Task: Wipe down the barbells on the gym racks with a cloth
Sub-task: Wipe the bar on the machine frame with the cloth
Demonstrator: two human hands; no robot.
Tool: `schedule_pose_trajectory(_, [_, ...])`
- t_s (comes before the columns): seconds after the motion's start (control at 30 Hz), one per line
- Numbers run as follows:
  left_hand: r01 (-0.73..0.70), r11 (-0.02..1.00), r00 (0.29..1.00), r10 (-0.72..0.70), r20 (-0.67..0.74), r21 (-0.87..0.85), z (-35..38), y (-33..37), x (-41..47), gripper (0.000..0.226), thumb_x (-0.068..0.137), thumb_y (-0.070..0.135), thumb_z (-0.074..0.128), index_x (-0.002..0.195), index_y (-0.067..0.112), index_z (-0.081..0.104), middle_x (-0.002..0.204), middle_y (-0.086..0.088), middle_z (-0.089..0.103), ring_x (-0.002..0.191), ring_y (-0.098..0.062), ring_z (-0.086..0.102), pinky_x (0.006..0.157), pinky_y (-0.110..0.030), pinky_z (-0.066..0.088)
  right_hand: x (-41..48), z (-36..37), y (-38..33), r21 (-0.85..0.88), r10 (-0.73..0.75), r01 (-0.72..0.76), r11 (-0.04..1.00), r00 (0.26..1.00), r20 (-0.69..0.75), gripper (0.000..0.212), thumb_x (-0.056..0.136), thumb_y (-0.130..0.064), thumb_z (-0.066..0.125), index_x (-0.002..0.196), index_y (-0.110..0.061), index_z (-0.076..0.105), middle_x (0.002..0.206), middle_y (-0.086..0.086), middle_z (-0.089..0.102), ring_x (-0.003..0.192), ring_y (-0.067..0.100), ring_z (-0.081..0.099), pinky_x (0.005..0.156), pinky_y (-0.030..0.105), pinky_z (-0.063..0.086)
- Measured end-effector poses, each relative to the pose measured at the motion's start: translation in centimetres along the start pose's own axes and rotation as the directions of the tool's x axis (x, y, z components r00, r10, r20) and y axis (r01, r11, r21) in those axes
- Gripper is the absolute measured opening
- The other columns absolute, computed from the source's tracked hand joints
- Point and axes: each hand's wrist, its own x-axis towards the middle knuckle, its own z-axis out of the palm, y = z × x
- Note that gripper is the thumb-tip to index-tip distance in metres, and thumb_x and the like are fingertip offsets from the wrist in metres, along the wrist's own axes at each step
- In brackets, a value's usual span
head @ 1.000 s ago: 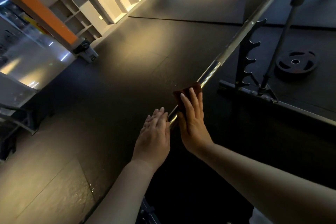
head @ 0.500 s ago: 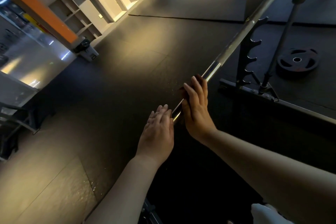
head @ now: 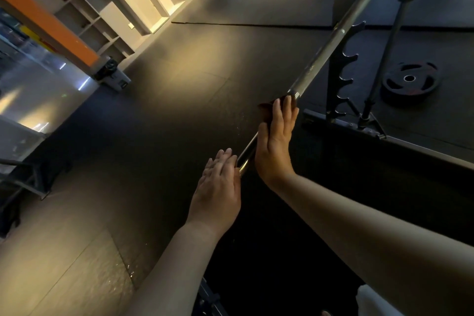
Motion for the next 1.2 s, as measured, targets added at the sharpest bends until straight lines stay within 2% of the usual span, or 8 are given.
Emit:
schedule_pose_trajectory(0.1, [-0.007, 1.0, 1.0, 0.007, 0.007, -0.004, 0.0, 0.4, 0.6, 0.059, 0.099, 0.036, 0.024, 0.156, 0.021, 0.031, 0.167, 0.004, 0.022, 0.154, -0.007, 0.009, 0.127, -0.035, 0.014, 1.0, -0.4, -0.4, 0.06, 0.038, -0.035, 0.998, 0.998, -0.045, 0.064, 0.112, -0.025, 0.036, 0.164, -0.035, 0.0, 0.165, -0.024, -0.023, 0.149, 0.0, -0.027, 0.123, 0.035, -0.009])
schedule_pose_trajectory(0.27, [-0.025, 1.0, 1.0, 0.025, -0.001, 0.009, 0.3, 0.8, 1.7, 0.056, 0.101, 0.034, 0.026, 0.156, 0.023, 0.03, 0.167, 0.006, 0.021, 0.154, -0.005, 0.008, 0.126, -0.03, 0.011, -0.5, -0.2, -0.1, 0.18, 0.024, -0.025, 0.983, 1.0, 0.006, 0.071, 0.111, -0.023, 0.038, 0.155, -0.052, -0.01, 0.161, -0.025, -0.032, 0.155, 0.01, -0.02, 0.126, 0.043, 0.002])
schedule_pose_trajectory(0.4, [-0.027, 1.0, 1.0, 0.027, -0.015, -0.015, 0.3, 1.1, 2.0, 0.062, 0.097, 0.04, 0.018, 0.155, 0.021, 0.032, 0.166, 0.004, 0.024, 0.154, -0.006, 0.011, 0.127, -0.034, 0.015, 3.4, -1.9, -0.7, 0.163, 0.089, -0.079, 0.984, 0.995, -0.053, 0.07, 0.111, -0.023, 0.038, 0.162, -0.038, -0.008, 0.165, -0.018, -0.03, 0.155, 0.012, -0.019, 0.129, 0.048, 0.003])
schedule_pose_trajectory(0.57, [-0.036, 0.999, 0.998, 0.036, -0.045, 0.0, 0.6, 1.0, 1.9, 0.06, 0.099, 0.039, 0.019, 0.154, 0.02, 0.035, 0.165, 0.002, 0.028, 0.153, -0.007, 0.015, 0.127, -0.034, 0.016, 0.9, -1.5, -0.9, 0.19, 0.085, -0.085, 0.978, 0.996, 0.005, 0.072, 0.111, -0.02, 0.037, 0.161, -0.04, -0.011, 0.164, -0.018, -0.03, 0.141, -0.008, -0.011, 0.116, 0.027, 0.008])
schedule_pose_trajectory(0.9, [-0.07, 0.996, 0.995, 0.073, -0.071, 0.054, 0.7, 0.1, 0.4, 0.059, 0.1, 0.036, 0.021, 0.156, 0.018, 0.032, 0.166, -0.001, 0.026, 0.154, -0.01, 0.013, 0.126, -0.032, 0.012, 0.9, -1.2, -1.4, 0.255, 0.102, -0.088, 0.963, 0.994, -0.044, 0.073, 0.111, -0.013, 0.037, 0.162, -0.037, -0.009, 0.167, -0.013, -0.028, 0.144, -0.005, -0.011, 0.111, 0.023, 0.006])
schedule_pose_trajectory(1.03, [-0.064, 0.994, 0.995, 0.07, -0.075, 0.084, 0.8, -0.6, -0.7, 0.059, 0.101, 0.033, 0.022, 0.157, 0.019, 0.028, 0.167, 0.0, 0.023, 0.154, -0.01, 0.01, 0.125, -0.029, 0.008, -4.0, 1.6, -0.3, 0.179, 0.014, -0.021, 0.984, 0.999, 0.036, 0.075, 0.111, -0.015, 0.038, 0.16, -0.042, -0.01, 0.163, -0.019, -0.033, 0.14, -0.013, -0.013, 0.11, 0.008, 0.004])
schedule_pose_trajectory(1.13, [-0.057, 0.995, 0.994, 0.065, -0.085, 0.087, 0.8, -0.9, -1.7, 0.058, 0.101, 0.034, 0.021, 0.157, 0.019, 0.028, 0.166, 0.0, 0.024, 0.154, -0.01, 0.011, 0.125, -0.03, 0.01, -4.2, 1.6, -0.2, 0.19, 0.023, -0.032, 0.981, 0.999, 0.049, 0.073, 0.111, -0.018, 0.038, 0.161, -0.043, -0.01, 0.163, -0.022, -0.033, 0.142, -0.01, -0.012, 0.115, 0.024, 0.005])
schedule_pose_trajectory(1.2, [-0.057, 0.995, 0.995, 0.064, -0.082, 0.083, 0.8, -1.3, -2.4, 0.059, 0.102, 0.035, 0.02, 0.158, 0.019, 0.027, 0.167, 0.0, 0.024, 0.155, -0.01, 0.011, 0.126, -0.03, 0.011, -3.2, 1.1, -0.6, 0.21, 0.062, -0.065, 0.976, 0.998, 0.023, 0.072, 0.111, -0.017, 0.038, 0.162, -0.041, -0.007, 0.164, -0.02, -0.031, 0.141, -0.009, -0.01, 0.114, 0.028, 0.009])
